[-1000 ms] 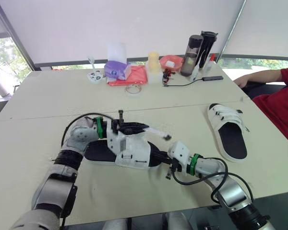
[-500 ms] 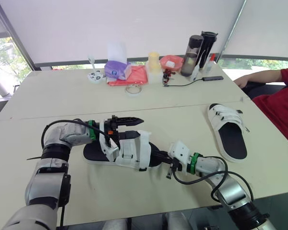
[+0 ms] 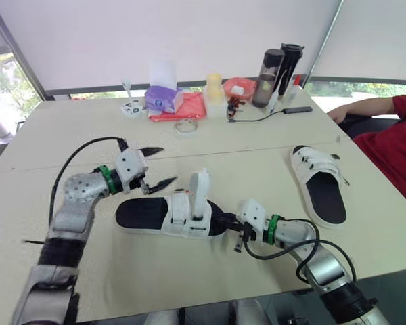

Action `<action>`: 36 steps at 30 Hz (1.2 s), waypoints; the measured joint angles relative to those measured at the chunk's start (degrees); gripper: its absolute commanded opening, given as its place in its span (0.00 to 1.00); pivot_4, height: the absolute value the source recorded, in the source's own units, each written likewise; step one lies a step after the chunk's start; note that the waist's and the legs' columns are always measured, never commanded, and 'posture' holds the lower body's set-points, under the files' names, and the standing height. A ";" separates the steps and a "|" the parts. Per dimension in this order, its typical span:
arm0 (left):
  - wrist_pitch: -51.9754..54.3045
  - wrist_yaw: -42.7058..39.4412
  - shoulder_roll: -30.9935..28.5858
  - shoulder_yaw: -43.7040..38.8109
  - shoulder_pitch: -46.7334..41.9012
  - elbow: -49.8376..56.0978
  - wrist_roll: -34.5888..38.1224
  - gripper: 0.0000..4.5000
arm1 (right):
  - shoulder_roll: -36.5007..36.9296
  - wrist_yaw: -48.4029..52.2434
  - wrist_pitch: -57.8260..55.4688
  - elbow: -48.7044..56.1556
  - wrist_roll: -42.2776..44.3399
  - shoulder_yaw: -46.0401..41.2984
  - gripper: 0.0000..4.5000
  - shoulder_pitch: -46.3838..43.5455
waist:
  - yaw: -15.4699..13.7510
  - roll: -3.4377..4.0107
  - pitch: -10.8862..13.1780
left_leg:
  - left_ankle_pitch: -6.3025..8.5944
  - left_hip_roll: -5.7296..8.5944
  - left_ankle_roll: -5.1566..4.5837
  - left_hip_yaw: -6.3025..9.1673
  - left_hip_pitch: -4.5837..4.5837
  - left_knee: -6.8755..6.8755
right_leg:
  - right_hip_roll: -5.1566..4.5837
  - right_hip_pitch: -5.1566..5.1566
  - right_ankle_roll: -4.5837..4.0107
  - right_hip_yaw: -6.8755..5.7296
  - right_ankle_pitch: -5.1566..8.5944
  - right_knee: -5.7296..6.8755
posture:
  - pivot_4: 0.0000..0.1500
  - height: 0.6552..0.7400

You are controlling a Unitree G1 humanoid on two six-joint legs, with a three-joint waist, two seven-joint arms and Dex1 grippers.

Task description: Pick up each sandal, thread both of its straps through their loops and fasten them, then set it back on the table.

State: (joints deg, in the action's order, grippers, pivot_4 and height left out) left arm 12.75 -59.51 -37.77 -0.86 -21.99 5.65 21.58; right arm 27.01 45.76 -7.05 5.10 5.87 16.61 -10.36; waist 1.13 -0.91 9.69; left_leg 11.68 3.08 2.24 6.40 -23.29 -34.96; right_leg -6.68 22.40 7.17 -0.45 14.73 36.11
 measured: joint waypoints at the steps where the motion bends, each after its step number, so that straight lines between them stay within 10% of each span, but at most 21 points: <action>1: 5.56 -0.27 -1.50 -0.22 1.23 3.32 3.34 0.98 | 0.02 0.16 0.10 -0.18 0.00 -0.10 0.00 -0.12 | -0.03 0.01 0.00 | 0.00 0.00 0.00 0.02 0.01 0.01 | 0.00 -0.01 0.01 0.00 0.11 0.00 | 1.00 1.00; 11: 35.69 1.01 -8.39 -6.02 6.58 15.41 25.43 0.98 | 0.06 1.43 1.78 -1.88 0.00 -0.25 0.00 -0.93 | -0.30 -0.02 0.01 | 0.11 -0.02 0.18 0.08 0.00 0.01 | -0.06 -0.01 -0.05 0.02 0.18 -0.07 | 1.00 1.00; 30: 34.73 5.35 2.71 8.10 0.41 11.31 18.94 0.98 | -0.70 0.68 1.83 -2.18 -0.02 -0.31 0.00 -0.92 | -0.31 -0.03 0.01 | 0.12 -0.01 0.20 0.01 -0.06 0.05 | -0.08 0.07 -0.09 0.05 0.16 -0.19 | 1.00 1.00; 36: 33.18 2.11 3.86 12.21 -1.31 8.69 16.17 0.48 | -0.91 0.05 1.82 -2.18 -0.02 -0.38 0.00 -0.76 | -0.31 -0.03 0.01 | 0.12 -0.02 0.20 0.02 -0.09 0.06 | -0.12 0.03 -0.11 0.06 0.15 -0.37 | 1.00 1.00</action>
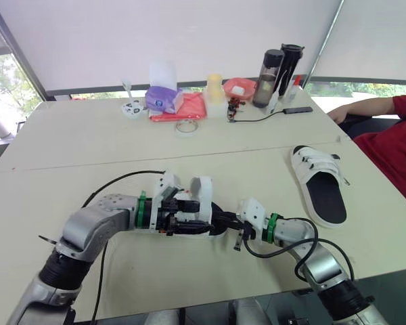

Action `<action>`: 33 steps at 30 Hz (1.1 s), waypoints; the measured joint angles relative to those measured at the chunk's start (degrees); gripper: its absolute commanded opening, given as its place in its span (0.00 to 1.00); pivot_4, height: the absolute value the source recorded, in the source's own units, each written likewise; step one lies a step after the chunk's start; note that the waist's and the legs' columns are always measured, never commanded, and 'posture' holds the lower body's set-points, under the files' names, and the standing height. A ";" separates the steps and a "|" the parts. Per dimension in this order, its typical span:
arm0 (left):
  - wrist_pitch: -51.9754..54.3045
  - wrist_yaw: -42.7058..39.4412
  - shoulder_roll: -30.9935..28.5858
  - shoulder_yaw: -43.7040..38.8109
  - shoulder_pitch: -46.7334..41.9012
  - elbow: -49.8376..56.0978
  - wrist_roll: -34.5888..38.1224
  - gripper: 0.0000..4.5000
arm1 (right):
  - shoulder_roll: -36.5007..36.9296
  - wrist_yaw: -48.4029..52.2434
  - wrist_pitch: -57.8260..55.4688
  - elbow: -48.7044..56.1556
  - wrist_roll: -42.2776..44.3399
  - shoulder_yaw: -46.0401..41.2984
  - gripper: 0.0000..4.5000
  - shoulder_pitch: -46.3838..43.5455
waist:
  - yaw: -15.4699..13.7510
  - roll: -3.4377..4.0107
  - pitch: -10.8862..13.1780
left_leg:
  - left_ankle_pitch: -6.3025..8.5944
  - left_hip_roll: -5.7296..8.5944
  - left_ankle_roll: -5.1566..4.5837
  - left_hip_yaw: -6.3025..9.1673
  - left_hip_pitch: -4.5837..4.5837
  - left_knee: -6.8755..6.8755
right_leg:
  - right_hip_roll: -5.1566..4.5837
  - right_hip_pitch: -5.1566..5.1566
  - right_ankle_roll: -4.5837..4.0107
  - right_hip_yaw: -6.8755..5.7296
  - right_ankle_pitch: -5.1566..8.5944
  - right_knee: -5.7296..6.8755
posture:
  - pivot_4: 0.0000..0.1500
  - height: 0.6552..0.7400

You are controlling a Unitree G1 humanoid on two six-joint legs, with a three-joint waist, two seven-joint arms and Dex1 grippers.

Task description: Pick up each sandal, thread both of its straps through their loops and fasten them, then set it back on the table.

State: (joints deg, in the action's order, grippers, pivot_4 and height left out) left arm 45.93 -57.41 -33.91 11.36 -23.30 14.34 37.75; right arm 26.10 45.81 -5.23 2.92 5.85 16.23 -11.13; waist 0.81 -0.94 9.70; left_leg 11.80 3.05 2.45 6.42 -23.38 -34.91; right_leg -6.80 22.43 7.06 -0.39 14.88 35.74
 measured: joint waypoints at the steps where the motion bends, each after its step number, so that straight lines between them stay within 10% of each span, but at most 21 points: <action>1: -0.37 -0.30 0.06 0.56 -0.05 -0.36 -0.59 0.36 | -0.07 -0.08 0.00 0.00 0.00 0.00 0.00 0.02 | 0.02 0.01 0.00 | 0.00 0.00 0.00 0.00 -0.01 0.03 | 0.00 -0.01 -0.01 0.00 -0.01 -0.08 | 1.00 1.00; 4: -0.62 -0.57 1.18 1.01 -0.06 -1.44 -1.33 0.01 | -0.12 -0.25 0.00 0.00 0.00 -0.08 0.00 0.05 | -0.01 0.02 -0.01 | 0.00 -0.01 0.00 0.03 -0.03 0.11 | 0.01 -0.01 -0.03 0.01 -0.02 -0.28 | 1.00 1.00; 33: 19.86 3.17 2.75 -8.34 -2.89 -6.52 11.53 0.00 | -0.82 -1.41 0.01 0.01 -0.06 0.07 0.00 0.37 | 0.03 0.00 0.00 | -0.01 0.05 -0.01 0.03 0.00 0.35 | 0.05 0.00 -0.01 -0.05 -0.04 -0.39 | 1.00 1.00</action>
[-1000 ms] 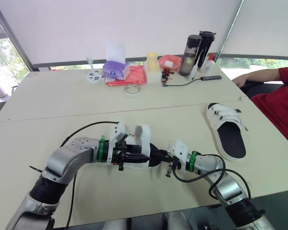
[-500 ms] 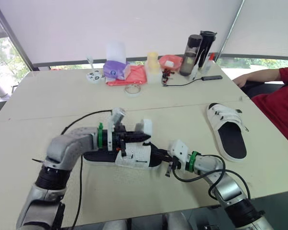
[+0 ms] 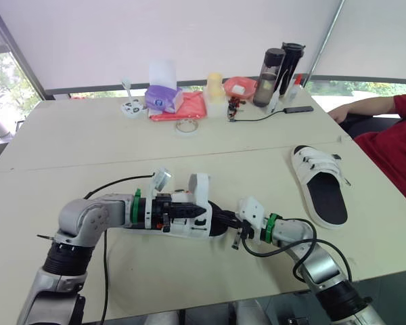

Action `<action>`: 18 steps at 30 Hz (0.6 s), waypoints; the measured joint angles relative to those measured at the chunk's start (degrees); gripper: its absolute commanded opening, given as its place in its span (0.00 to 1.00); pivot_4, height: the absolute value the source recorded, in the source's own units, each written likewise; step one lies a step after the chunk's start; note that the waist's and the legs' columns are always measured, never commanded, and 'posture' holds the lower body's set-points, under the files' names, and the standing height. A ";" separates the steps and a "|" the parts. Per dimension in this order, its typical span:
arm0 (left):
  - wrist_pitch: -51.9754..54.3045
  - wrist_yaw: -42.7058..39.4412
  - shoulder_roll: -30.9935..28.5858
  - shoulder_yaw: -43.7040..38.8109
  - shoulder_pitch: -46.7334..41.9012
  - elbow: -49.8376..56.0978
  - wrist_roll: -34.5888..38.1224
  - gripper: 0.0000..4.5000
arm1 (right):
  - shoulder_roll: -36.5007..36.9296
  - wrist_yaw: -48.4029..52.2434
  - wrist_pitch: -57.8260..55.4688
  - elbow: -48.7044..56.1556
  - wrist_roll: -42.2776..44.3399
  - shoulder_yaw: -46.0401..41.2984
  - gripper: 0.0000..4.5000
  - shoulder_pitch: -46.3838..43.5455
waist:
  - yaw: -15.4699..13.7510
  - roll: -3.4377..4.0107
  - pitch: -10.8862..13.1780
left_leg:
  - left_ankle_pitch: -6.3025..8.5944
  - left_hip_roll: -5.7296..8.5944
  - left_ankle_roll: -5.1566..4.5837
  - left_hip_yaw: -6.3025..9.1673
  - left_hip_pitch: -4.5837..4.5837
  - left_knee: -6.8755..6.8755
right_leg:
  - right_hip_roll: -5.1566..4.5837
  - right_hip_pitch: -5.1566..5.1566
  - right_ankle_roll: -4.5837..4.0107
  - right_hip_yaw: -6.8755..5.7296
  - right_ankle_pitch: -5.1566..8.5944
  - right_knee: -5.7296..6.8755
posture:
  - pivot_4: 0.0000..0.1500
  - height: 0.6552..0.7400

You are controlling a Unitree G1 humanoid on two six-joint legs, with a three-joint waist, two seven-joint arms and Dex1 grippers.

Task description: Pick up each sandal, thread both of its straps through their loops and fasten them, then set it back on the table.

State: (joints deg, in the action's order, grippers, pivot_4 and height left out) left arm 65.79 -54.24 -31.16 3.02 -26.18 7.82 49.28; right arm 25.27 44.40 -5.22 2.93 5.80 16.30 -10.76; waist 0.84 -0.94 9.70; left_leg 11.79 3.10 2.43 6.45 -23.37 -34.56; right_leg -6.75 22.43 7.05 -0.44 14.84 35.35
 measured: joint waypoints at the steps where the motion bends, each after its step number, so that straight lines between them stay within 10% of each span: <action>1: -0.08 -0.52 -0.47 0.50 0.02 0.01 -0.12 0.00 | 0.01 0.00 0.00 0.01 0.00 0.00 0.00 0.07 | -0.01 0.00 0.00 | 0.00 0.00 0.00 0.00 0.00 0.01 | -0.01 0.01 0.00 0.00 0.00 -0.01 | 1.00 1.00; 18: -3.05 -3.37 -0.19 1.97 -0.69 -1.90 -1.27 0.00 | 0.01 -0.38 0.00 0.24 0.01 0.01 0.00 0.52 | -0.11 -0.02 0.00 | 0.00 -0.01 0.01 0.06 -0.02 0.21 | -0.06 0.12 -0.03 0.02 -0.01 -0.17 | 1.00 1.00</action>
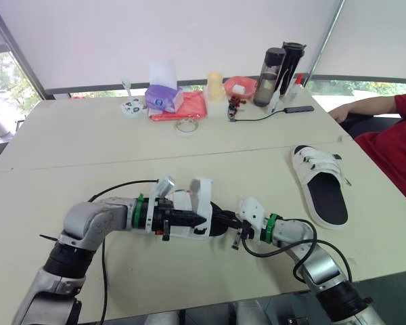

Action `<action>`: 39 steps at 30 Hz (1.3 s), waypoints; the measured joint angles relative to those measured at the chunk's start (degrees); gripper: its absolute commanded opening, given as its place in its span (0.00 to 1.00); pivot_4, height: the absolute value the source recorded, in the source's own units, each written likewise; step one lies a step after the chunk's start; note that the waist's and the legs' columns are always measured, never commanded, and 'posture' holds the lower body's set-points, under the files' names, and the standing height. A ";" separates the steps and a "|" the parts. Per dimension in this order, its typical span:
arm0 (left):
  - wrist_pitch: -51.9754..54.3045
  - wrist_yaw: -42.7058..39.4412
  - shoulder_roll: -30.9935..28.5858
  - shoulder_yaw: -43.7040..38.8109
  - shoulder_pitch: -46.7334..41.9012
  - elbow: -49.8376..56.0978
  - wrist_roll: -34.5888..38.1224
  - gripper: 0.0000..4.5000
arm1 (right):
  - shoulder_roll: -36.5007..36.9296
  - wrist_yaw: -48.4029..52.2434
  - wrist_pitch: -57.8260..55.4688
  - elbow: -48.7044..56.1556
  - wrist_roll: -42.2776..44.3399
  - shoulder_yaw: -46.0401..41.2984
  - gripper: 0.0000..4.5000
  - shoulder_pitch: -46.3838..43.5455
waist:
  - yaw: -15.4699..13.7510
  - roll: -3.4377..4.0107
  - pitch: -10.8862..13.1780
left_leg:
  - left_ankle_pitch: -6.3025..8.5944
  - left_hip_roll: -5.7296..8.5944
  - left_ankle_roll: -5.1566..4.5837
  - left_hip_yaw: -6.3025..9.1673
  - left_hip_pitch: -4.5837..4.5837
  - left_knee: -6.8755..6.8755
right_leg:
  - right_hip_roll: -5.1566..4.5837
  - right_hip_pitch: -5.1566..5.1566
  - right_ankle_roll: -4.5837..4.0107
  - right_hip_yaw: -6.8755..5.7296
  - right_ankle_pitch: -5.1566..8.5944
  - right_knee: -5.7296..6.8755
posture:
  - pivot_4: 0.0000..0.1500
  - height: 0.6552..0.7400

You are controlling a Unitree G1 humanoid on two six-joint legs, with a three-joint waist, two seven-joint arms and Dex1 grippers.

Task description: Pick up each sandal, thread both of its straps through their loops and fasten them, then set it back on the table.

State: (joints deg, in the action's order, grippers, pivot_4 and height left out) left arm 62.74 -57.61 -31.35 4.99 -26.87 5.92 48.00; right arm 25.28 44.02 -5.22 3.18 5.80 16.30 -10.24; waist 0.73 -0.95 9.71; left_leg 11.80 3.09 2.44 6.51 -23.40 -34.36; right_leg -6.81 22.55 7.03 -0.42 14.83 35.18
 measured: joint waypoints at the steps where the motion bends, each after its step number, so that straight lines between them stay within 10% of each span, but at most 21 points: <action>1: 1.00 0.41 0.21 -1.39 -0.77 -0.17 0.99 0.00 | 0.00 -0.03 0.00 0.00 0.00 0.02 0.00 0.00 | 0.02 0.00 0.00 | 0.00 0.00 0.00 -0.01 0.00 0.00 | 0.00 0.00 0.00 0.00 0.00 0.00 | 1.00 1.00; 39: -19.69 -5.24 -3.61 7.79 2.32 1.30 -14.08 0.00 | -0.17 -0.70 0.07 -0.02 0.00 0.45 0.00 -0.14 | 0.07 0.05 -0.10 | 0.00 -0.01 0.01 -0.05 0.03 0.15 | -0.06 0.08 -0.02 0.08 0.00 -0.10 | 1.00 1.00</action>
State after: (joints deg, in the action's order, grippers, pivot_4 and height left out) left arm 43.05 -62.85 -34.96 12.78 -24.55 7.22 33.93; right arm 25.10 43.33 -5.15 3.16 5.80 16.76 -10.38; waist 0.81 -0.90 9.61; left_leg 11.80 3.07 2.45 6.47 -23.36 -34.20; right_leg -6.87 22.64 7.01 -0.34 14.83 35.08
